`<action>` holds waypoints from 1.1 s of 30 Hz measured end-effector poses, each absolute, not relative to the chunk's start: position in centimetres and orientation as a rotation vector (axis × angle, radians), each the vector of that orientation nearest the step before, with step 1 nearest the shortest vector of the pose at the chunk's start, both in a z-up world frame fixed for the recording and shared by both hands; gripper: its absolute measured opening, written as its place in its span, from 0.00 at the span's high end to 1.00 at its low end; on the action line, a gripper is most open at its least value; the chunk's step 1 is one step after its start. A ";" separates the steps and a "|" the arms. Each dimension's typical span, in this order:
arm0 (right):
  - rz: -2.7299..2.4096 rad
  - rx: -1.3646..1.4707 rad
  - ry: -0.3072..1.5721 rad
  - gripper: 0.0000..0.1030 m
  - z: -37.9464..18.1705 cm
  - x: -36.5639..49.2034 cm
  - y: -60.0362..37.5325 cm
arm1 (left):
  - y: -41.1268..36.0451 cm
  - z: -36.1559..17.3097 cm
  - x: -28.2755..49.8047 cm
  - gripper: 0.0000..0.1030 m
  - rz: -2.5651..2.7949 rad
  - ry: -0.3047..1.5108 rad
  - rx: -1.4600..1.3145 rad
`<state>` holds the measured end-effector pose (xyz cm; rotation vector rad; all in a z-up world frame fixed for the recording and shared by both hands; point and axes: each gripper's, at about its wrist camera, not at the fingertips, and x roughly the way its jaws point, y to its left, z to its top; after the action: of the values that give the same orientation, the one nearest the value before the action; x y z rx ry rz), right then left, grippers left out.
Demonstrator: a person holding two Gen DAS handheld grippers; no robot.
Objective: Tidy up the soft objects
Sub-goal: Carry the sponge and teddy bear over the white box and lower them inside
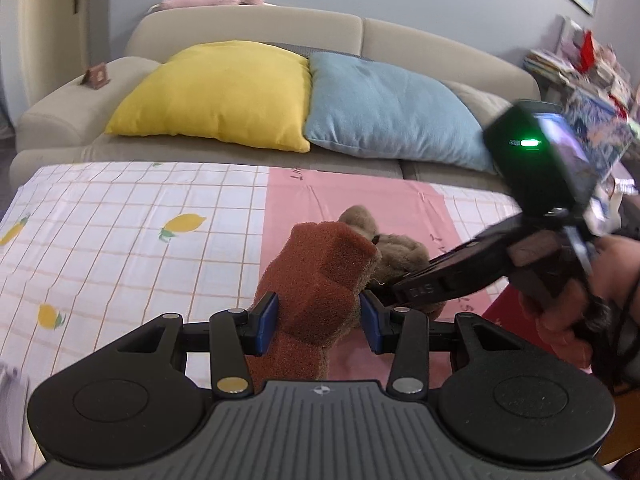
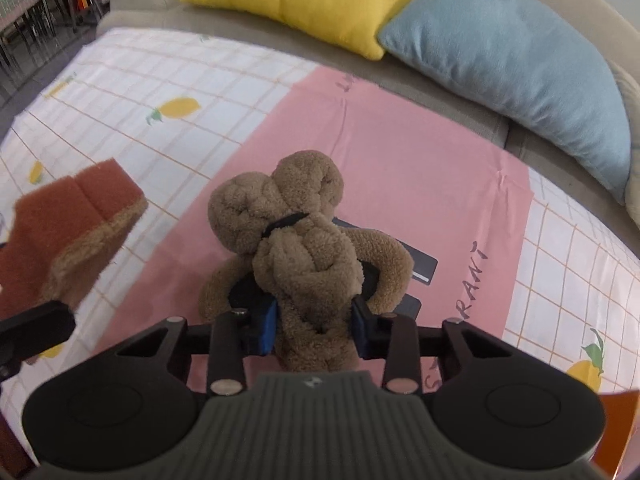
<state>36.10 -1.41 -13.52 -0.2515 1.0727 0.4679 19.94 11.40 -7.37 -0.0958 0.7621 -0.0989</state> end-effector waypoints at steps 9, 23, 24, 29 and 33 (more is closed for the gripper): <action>0.464 -0.046 0.920 0.65 -6.6 28.4 -6.5 | 9.8 -4.6 16.6 0.52 -0.116 0.712 -0.131; 0.242 0.165 0.802 0.65 -2.8 18.7 -20.6 | 2.9 -0.9 13.4 0.52 -0.271 0.655 -0.122; 0.223 0.175 0.796 0.64 -2.8 18.2 -21.5 | 2.3 -0.7 13.3 0.52 -0.289 0.654 -0.123; 0.138 0.227 0.781 0.64 -2.8 16.4 -26.0 | -1.0 0.4 13.3 0.52 -0.390 0.661 -0.152; 0.076 0.242 0.757 0.64 -2.8 15.2 -29.1 | -4.0 1.1 14.0 0.52 -0.462 0.669 -0.161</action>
<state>15.25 -29.07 -2.75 0.2420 0.7565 0.0759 14.00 -3.95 1.14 -0.1615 0.6692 -0.4617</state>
